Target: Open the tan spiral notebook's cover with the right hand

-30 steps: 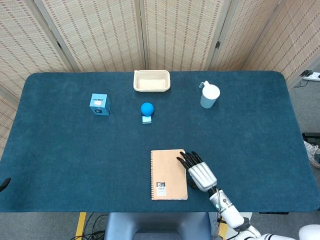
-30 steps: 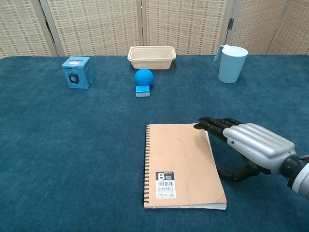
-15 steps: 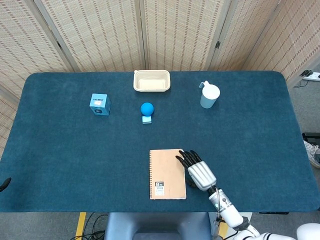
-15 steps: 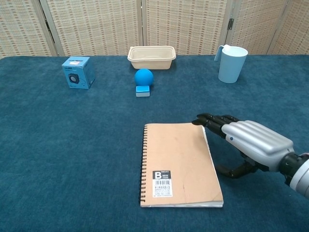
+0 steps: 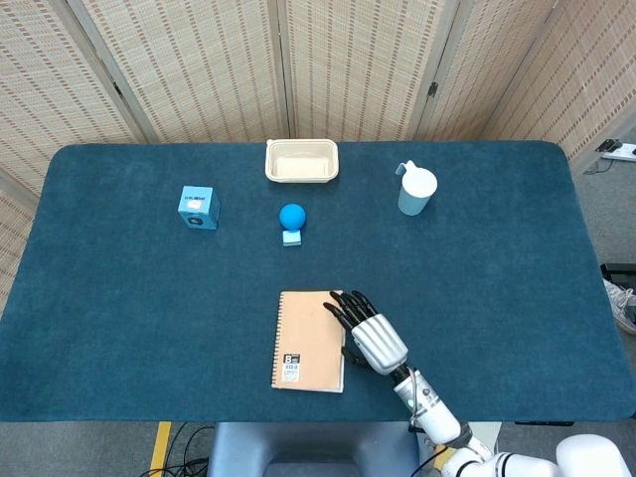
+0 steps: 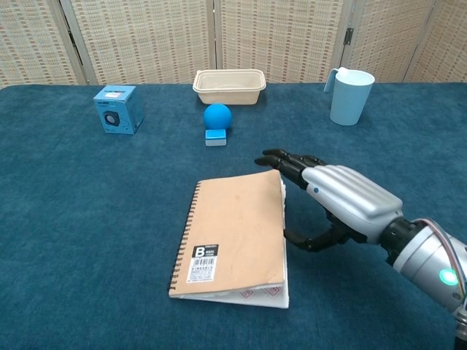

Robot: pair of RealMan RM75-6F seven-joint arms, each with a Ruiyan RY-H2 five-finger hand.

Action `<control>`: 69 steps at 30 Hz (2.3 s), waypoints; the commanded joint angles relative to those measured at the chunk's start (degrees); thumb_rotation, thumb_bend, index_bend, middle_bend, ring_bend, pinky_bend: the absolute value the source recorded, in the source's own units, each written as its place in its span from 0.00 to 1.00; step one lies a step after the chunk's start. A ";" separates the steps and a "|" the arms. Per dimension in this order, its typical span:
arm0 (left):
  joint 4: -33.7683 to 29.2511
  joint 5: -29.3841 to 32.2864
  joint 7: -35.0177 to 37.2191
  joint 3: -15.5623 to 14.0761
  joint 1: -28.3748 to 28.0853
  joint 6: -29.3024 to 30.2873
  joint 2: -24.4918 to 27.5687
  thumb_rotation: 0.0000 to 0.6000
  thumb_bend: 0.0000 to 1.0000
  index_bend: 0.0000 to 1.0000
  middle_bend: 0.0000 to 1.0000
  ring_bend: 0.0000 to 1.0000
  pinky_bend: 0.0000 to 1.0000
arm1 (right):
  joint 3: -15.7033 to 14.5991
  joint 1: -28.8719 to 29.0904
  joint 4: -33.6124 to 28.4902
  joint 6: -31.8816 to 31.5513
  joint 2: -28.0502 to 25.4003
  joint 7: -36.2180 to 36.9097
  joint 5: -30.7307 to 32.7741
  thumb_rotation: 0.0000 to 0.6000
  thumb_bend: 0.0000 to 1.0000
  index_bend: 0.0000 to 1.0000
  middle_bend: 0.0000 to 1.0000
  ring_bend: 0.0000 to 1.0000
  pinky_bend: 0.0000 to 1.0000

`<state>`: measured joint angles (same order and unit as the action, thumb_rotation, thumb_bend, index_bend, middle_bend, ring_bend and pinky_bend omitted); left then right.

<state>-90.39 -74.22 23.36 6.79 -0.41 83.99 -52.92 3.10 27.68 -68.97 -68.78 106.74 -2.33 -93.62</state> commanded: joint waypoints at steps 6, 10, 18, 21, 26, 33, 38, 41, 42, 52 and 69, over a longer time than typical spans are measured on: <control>0.94 0.57 2.61 0.62 0.56 -0.53 0.37 1.00 0.27 0.12 0.04 0.07 0.14 | 4.08 4.37 -0.67 2.78 3.02 -3.13 1.65 1.00 0.40 0.00 0.00 0.00 0.00; 1.61 0.97 4.54 0.93 1.04 -0.64 0.65 1.00 0.27 0.12 0.04 0.07 0.14 | 6.71 8.03 0.60 5.24 5.97 -5.56 2.59 1.00 0.40 0.00 0.00 0.00 0.00; 3.33 1.11 9.01 1.41 1.49 -1.63 1.15 1.00 0.27 0.12 0.04 0.06 0.14 | 11.94 15.89 5.61 10.02 13.14 -8.82 5.12 1.00 0.39 0.00 0.00 0.00 0.00; 4.22 1.04 11.37 1.57 1.94 -1.57 1.37 1.00 0.27 0.12 0.04 0.06 0.14 | 13.83 19.11 8.67 12.18 16.06 -9.43 6.46 1.00 0.39 0.00 0.00 0.00 0.00; 5.63 0.92 14.78 1.81 2.52 -1.68 1.55 1.00 0.27 0.12 0.04 0.07 0.14 | 16.11 24.32 13.87 13.55 19.92 -9.70 6.83 1.00 0.38 0.00 0.00 0.00 0.00; 6.93 0.25 17.17 1.80 2.64 -2.25 1.54 1.00 0.27 0.12 0.04 0.06 0.14 | 18.81 30.09 18.99 15.58 22.76 -11.21 8.23 1.00 0.34 0.00 0.00 0.00 0.00; 7.29 -0.47 17.60 1.70 2.64 -2.23 1.54 1.00 0.27 0.12 0.04 0.07 0.14 | 20.32 32.55 19.60 16.34 23.27 -12.50 10.24 1.00 0.31 0.00 0.00 0.00 0.00; 7.47 -0.45 17.70 1.75 2.63 -2.37 1.49 1.00 0.27 0.12 0.04 0.07 0.14 | 20.29 33.20 19.55 15.69 23.27 -13.51 11.00 1.00 0.30 0.00 0.00 0.00 0.00; 7.46 -0.46 17.74 1.76 2.66 -2.34 1.50 1.00 0.27 0.12 0.04 0.07 0.14 | 20.31 33.31 19.59 15.52 23.27 -13.74 11.18 1.00 0.30 0.00 0.00 0.00 0.00; 7.44 -1.69 17.76 1.56 3.04 -1.24 1.55 1.00 0.27 0.12 0.04 0.07 0.14 | 18.88 31.60 13.98 15.20 19.59 -19.20 14.09 1.00 0.27 0.00 0.00 0.00 0.00; 4.10 -6.29 8.29 0.10 1.02 -0.33 0.76 1.00 0.27 0.12 0.04 0.07 0.14 | 0.94 0.24 -37.01 -3.06 -28.26 -34.19 21.70 1.00 0.28 0.00 0.00 0.00 0.00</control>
<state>-85.54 -79.92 33.09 7.25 0.84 83.30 -51.97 10.41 37.13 -98.89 -63.81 89.31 -37.15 -71.23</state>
